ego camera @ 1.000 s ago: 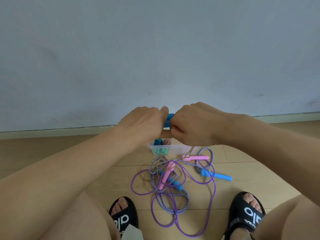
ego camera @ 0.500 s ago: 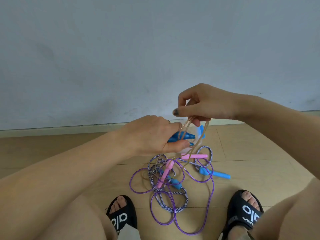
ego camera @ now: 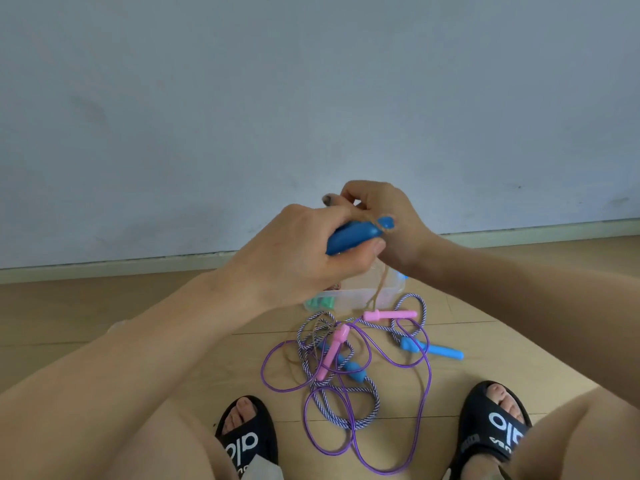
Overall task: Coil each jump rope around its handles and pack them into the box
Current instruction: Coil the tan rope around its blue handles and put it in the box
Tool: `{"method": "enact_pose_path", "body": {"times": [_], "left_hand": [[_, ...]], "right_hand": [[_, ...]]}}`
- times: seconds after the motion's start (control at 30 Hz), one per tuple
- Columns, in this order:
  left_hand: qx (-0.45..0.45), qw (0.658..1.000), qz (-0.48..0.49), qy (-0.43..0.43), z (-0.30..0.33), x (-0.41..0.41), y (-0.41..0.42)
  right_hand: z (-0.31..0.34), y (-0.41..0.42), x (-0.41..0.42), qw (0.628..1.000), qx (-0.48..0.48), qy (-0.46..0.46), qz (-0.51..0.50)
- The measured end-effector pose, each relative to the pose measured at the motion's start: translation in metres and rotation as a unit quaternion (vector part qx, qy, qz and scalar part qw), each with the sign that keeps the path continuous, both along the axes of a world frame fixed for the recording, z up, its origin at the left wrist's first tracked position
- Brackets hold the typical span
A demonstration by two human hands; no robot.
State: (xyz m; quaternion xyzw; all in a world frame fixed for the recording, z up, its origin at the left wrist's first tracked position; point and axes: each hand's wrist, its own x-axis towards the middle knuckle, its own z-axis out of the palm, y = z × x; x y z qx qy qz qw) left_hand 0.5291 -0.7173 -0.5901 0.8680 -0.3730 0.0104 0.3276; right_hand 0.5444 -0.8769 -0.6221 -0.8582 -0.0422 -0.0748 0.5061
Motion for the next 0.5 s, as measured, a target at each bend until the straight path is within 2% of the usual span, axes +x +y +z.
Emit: {"method": "enact_pose_path", "body": {"times": [0.1, 0.23, 0.27, 0.43, 0.5], "left_hand": [[0.024, 0.999, 0.048, 0.009, 0.002, 0.003, 0.003], [0.092, 0.993, 0.072, -0.002, -0.002, 0.004, 0.002], [0.102, 0.992, 0.074, -0.006, -0.003, 0.005, 0.002], [0.125, 0.990, 0.057, -0.018, -0.003, 0.008, 0.004], [0.147, 0.988, 0.044, -0.020, -0.004, 0.008, 0.007]], "right_hand": [[-0.010, 0.005, -0.004, 1.000, -0.031, 0.000, 0.002], [-0.016, 0.006, -0.002, 0.977, -0.210, 0.017, -0.022], [-0.016, 0.006, -0.001, 0.973, -0.228, 0.023, -0.028], [-0.021, -0.002, 0.001, 0.980, -0.186, 0.064, -0.037], [-0.017, -0.006, 0.001, 0.991, -0.072, 0.115, -0.012]]}}
